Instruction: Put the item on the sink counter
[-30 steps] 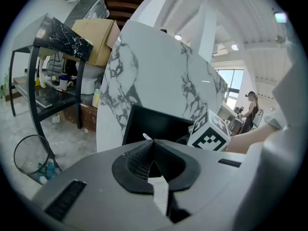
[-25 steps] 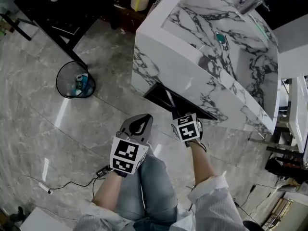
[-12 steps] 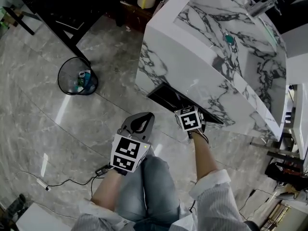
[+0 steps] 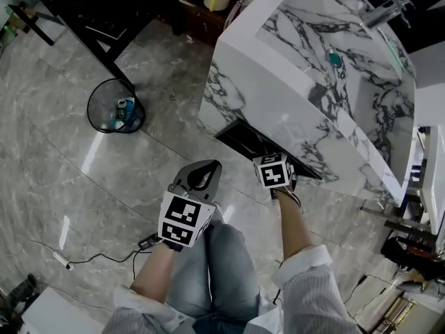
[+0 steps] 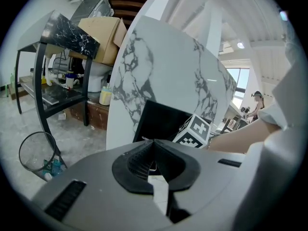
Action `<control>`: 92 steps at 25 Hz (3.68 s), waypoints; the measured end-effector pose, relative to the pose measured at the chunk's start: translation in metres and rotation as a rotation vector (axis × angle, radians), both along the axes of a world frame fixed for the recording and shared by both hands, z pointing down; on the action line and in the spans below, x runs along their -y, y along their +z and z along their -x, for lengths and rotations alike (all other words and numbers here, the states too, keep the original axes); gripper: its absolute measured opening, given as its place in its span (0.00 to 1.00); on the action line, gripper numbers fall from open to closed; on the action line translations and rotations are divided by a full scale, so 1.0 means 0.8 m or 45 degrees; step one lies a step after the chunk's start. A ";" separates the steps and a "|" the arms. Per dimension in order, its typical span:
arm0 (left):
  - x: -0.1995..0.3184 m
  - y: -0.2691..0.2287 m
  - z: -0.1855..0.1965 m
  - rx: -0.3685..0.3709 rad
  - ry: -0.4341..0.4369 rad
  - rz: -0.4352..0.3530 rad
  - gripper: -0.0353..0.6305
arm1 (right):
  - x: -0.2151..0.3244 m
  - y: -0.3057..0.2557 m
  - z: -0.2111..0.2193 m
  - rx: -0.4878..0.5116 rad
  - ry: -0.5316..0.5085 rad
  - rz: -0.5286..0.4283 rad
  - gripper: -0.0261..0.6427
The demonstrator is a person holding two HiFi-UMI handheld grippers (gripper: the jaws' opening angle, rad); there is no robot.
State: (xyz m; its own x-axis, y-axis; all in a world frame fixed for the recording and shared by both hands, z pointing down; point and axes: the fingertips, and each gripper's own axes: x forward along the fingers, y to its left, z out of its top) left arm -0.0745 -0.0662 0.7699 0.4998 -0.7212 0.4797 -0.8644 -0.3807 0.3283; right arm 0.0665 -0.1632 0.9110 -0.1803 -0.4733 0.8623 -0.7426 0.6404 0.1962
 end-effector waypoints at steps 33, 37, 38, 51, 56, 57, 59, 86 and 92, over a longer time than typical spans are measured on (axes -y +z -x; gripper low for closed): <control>-0.011 -0.414 0.008 -0.011 0.003 -0.097 0.08 | -0.102 -0.509 0.121 0.467 -0.038 -0.108 0.11; -0.005 -0.471 -0.013 -0.027 0.060 -0.189 0.08 | -0.095 -0.590 0.109 0.542 -0.024 -0.247 0.11; -0.003 -0.485 -0.019 -0.034 0.080 -0.213 0.08 | -0.093 -0.610 0.105 0.564 -0.014 -0.282 0.11; -0.014 -0.623 -0.094 -0.218 0.320 -0.451 0.08 | -0.121 -0.784 0.043 0.924 0.122 -0.562 0.08; -0.029 -0.655 -0.109 -0.242 0.385 -0.518 0.08 | -0.141 -0.815 0.019 0.892 0.118 -0.654 0.06; -0.032 -0.661 -0.112 -0.247 0.401 -0.529 0.08 | -0.145 -0.819 0.018 0.873 0.102 -0.669 0.06; -0.039 -0.670 -0.120 -0.254 0.429 -0.545 0.08 | -0.152 -0.827 0.018 0.847 0.076 -0.694 0.05; -0.067 -0.660 -0.112 -0.199 0.378 -0.550 0.08 | -0.182 -0.823 0.024 0.828 0.062 -0.672 0.05; -0.063 -0.655 -0.102 -0.193 0.356 -0.536 0.08 | -0.177 -0.818 0.030 0.835 0.066 -0.653 0.05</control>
